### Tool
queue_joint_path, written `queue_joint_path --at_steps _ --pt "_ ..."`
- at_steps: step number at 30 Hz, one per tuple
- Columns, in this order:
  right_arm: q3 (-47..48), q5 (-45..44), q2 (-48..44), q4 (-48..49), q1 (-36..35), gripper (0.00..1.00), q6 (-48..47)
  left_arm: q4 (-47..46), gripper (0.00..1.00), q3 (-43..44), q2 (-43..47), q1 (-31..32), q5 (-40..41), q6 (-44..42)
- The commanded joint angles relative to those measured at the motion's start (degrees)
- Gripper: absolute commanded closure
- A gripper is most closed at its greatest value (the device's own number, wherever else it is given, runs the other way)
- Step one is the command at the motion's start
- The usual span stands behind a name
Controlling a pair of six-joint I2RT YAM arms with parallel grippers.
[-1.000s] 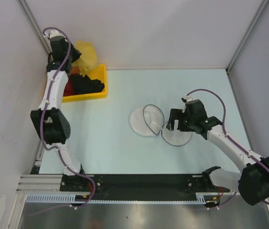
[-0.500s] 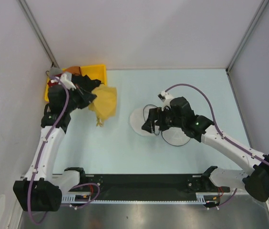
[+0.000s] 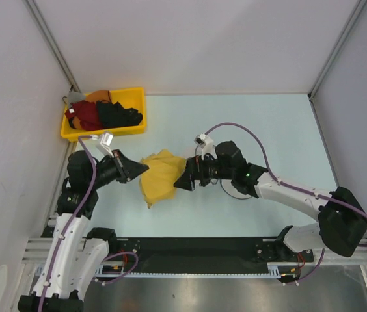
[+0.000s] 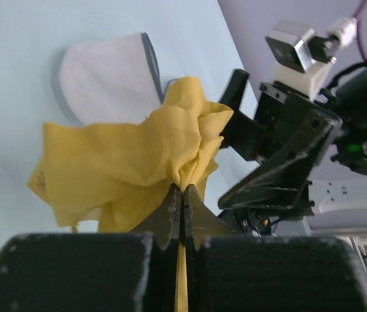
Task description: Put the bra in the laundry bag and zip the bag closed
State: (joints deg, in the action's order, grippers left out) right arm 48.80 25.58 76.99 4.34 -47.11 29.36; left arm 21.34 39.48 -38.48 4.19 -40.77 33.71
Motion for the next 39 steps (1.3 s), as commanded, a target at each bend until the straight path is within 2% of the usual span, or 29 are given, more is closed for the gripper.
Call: queue_joint_path --at_steps 1,6,9,10,13,14,15,17,18,19,21,22,25,27,28,32,35,39 --pt "-2.73 2.02 1.58 14.27 -2.45 0.0 3.07 -0.78 1.0 -2.3 2.79 0.38 -8.26 2.14" --pt "-5.2 1.57 3.69 23.75 -3.34 0.0 4.82 -0.78 1.0 -2.48 4.37 0.56 -11.6 1.88" --pt "-7.66 2.36 3.08 29.39 -3.51 0.06 6.32 -1.04 1.0 -2.83 4.55 1.17 -12.75 1.18" --pt "-8.1 2.45 2.38 30.19 -3.6 0.13 6.32 -0.95 1.0 -3.1 4.38 1.26 -13.45 0.92" --pt "-9.15 3.15 0.63 29.15 -3.43 0.5 5.44 -1.57 1.0 -3.71 3.85 1.96 -15.2 -0.23" --pt "-9.33 3.33 0.01 28.8 -3.42 0.51 5.18 -1.74 1.0 -3.97 3.42 2.31 -15.56 -0.92" --pt "-9.85 4.03 -0.52 28.1 -3.25 0.63 4.92 -1.92 0.98 -4.06 3.15 2.41 -16.26 -1.28" --pt "-9.69 7.96 -1.66 26.43 -2.9 0.78 5.0 -3.32 0.82 -4.59 2.1 2.58 -18.02 -1.63" --pt "-9.6 9.56 -2.02 25.9 -1.94 0.89 5.61 -3.76 0.75 -4.77 1.83 2.58 -18.55 -1.9" --pt "-9.68 11.23 -2.46 25.46 -1.41 0.9 5.96 -4.29 0.61 -4.51 1.57 2.67 -18.99 -2.42" --pt "-10.3 14.48 -4.65 22.92 0.61 0.96 7.1 -4.56 0.49 -3.81 1.74 2.84 -19.43 -3.12" --pt "-10.56 15.71 -5.61 22.12 1.66 0.97 7.54 -4.9 0.35 -2.76 1.91 3.11 -19.43 -4.17" --pt "-10.48 21.25 -10.01 16.6 5.53 1.0 9.12 -5.26 0.18 -0.73 2.71 4.86 -18.73 -6.72" --pt "-10.21 25.03 -13.86 11.41 7.55 1.0 9.66 -5.61 0.11 0.24 2.88 7.58 -17.85 -7.61" --pt "-9.34 26.0 -15.36 9.22 9.21 1.0 9.66 -5.78 0.01 1.2 2.62 8.37 -17.5 -8.57" --pt "-6.44 28.55 -20.82 -6.75 12.57 1.0 6.85 -5.7 0.0 3.49 2.79 11.63 -13.11 -8.32" --pt "-4.86 28.38 -24.07 -14.23 13.19 1.0 5.71 -6.05 0.0 5.6 3.23 13.56 -9.16 -7.44" --pt "-3.97 27.77 -27.59 -18.66 13.1 1.0 5.53 -7.72 0.0 7.45 2.71 18.3 -6.16 -5.6"
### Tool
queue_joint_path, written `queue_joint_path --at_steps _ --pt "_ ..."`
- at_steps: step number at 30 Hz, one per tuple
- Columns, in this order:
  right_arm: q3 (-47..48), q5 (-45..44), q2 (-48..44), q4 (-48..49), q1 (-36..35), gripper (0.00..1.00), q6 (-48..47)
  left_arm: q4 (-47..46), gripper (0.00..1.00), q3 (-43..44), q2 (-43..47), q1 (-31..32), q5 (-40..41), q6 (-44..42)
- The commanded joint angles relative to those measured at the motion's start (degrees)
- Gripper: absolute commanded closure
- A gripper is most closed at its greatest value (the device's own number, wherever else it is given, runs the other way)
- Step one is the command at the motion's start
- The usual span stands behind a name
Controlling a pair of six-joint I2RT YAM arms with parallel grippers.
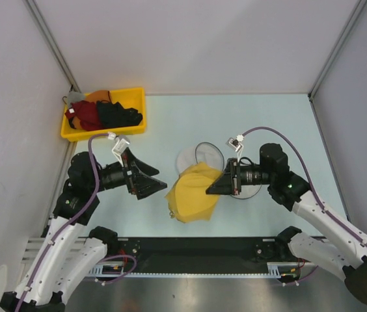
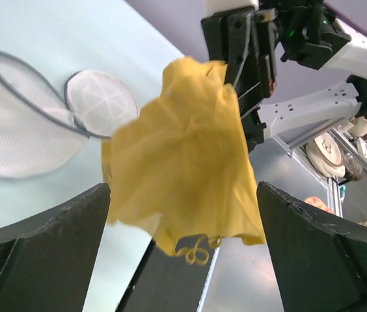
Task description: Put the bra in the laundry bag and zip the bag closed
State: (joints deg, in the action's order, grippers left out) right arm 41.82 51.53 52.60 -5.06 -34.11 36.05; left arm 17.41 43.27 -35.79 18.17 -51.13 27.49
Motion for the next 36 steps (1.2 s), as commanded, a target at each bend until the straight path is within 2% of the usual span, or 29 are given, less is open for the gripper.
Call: queue_joint_path --at_steps 1,10,13,16,23,27,31,33,36 --pt "3.09 1.82 -4.34 -9.7 0.09 1.0 -1.25 -4.13 0.0 4.28 -0.59 7.02 5.42 0.99" --pt "5.11 0.59 -5.84 -13.75 -0.87 1.0 -2.39 -4.93 0.0 7.7 -9.29 26.0 14.39 1.61" --pt "5.64 -0.37 -6.28 -14.8 -1.14 1.0 -3.0 -4.84 0.0 8.33 -11.93 29.89 17.55 1.6" --pt "5.55 -0.11 -6.98 -14.19 -1.22 1.0 -2.48 -5.63 0.0 7.89 -13.07 31.22 19.23 2.48" --pt "5.11 -0.64 -8.92 -12.25 -1.66 1.0 -1.69 -12.4 0.0 5.16 -15.36 32.98 15.54 6.7" --pt "5.29 -0.81 -10.14 -13.92 -1.84 1.0 -2.04 -2.05 0.0 9.45 -14.49 32.98 24.82 -0.14" --pt "5.37 -0.73 -11.64 -15.24 -1.84 1.0 -2.48 2.36 0.0 12.19 -13.08 32.98 28.45 -2.78" --pt "5.72 -0.73 -11.9 -16.03 -1.93 1.0 -2.65 3.16 0.0 12.72 -12.29 32.98 28.72 -3.05" --pt "6.08 -0.73 -12.61 -15.34 -2.1 1.0 -2.22 1.5 0.0 11.76 -12.98 32.98 24.09 -1.48"
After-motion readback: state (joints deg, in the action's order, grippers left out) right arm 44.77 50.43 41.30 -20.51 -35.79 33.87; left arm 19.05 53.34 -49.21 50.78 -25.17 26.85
